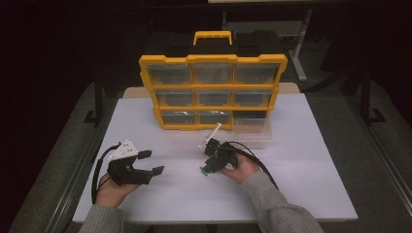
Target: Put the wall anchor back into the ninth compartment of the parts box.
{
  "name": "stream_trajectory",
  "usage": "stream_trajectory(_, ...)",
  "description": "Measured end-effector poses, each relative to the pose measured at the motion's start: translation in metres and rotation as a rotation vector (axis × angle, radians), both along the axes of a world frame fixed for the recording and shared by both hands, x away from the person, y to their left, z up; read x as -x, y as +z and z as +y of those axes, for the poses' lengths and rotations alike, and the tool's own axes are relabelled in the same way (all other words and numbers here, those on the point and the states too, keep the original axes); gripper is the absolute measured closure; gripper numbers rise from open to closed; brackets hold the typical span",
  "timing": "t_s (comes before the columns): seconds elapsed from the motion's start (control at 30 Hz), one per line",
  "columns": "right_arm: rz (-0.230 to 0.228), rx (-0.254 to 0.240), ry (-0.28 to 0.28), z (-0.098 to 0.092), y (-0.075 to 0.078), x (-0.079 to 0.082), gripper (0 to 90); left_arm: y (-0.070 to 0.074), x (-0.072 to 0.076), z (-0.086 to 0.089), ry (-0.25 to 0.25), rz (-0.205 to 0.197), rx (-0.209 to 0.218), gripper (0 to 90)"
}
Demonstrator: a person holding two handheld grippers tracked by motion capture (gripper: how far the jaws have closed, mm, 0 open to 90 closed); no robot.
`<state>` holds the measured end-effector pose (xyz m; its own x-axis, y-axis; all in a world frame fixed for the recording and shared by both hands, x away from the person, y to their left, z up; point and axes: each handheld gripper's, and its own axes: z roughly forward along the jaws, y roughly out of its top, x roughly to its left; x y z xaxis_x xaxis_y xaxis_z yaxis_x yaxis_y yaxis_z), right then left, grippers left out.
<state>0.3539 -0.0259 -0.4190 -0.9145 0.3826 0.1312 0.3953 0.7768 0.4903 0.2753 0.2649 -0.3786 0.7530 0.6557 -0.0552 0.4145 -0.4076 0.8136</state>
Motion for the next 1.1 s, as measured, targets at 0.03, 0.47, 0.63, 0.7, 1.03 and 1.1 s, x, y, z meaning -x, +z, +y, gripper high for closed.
stream_trajectory(0.03,-0.003,0.001,-0.002,0.0006,-0.0013,-0.0004,68.7,0.0002,0.0000,0.0004,0.001,0.002,0.001,25.6)
stream_trajectory(0.47,-0.012,0.031,0.001,0.0023,-0.0097,-0.0018,81.8,0.0006,0.0001,0.0010,0.001,0.000,0.005,25.5)
stream_trajectory(0.63,-0.025,0.036,0.010,0.0020,-0.0099,-0.0022,82.5,0.0002,0.0000,0.0012,0.002,0.002,-0.006,24.9)
stream_trajectory(0.7,-0.025,0.037,0.016,0.0019,-0.0101,-0.0026,82.6,0.0001,0.0000,0.0011,0.002,0.000,-0.010,24.8)
stream_trajectory(1.03,-0.016,0.036,0.040,0.0015,-0.0097,-0.0055,83.0,-0.0027,-0.0002,-0.0011,0.003,0.005,-0.014,24.1)
stream_trajectory(1.1,-0.018,0.043,0.046,0.0014,-0.0088,-0.0055,83.0,-0.0028,-0.0002,-0.0010,0.003,0.005,-0.015,24.1)
